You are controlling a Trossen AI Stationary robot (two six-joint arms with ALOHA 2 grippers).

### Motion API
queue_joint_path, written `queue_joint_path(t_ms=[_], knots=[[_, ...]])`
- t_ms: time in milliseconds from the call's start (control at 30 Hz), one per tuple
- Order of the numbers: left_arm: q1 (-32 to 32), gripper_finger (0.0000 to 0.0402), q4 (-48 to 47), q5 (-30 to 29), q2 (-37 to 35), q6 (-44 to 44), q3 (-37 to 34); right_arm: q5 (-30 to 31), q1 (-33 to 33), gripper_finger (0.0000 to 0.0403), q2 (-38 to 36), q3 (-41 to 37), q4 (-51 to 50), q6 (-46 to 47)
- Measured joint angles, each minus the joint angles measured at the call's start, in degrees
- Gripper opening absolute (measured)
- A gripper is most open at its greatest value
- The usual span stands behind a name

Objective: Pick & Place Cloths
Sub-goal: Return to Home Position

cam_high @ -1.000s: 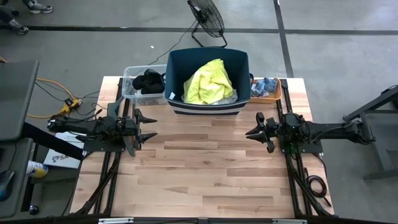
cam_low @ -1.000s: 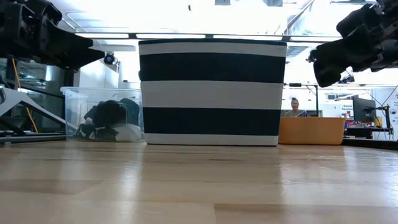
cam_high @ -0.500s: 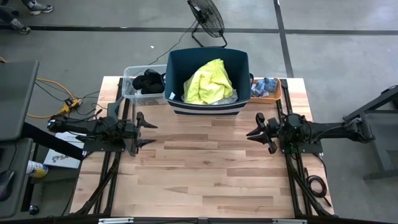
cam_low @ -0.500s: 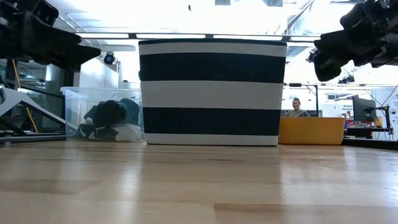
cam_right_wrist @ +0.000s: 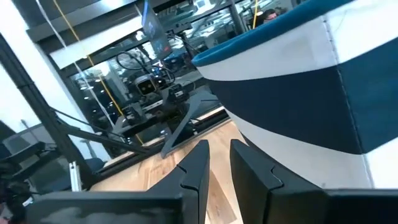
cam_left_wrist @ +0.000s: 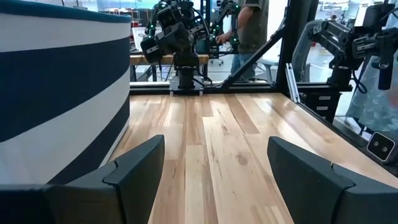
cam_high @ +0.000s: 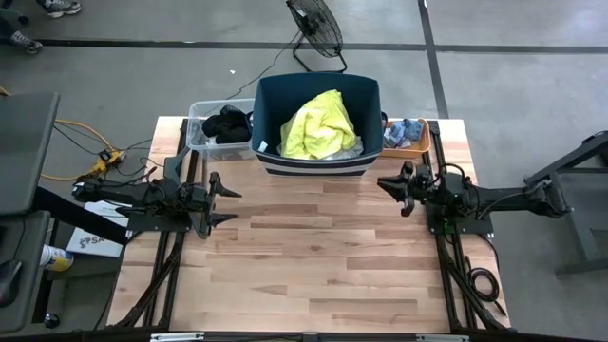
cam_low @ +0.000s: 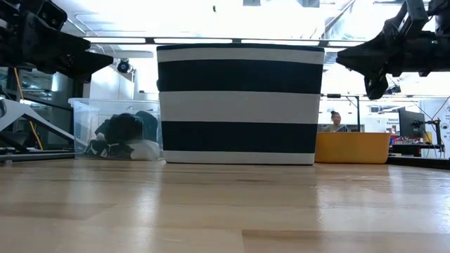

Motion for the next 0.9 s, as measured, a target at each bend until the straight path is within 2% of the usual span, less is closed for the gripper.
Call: queue_joint_path(t_ms=[900], knots=[[0.0, 0.0281, -0.17, -0.09, -0.02, -0.04, 0.0, 0.7, 0.0, 0.0057, 0.02, -0.02, -0.45, 0.0]])
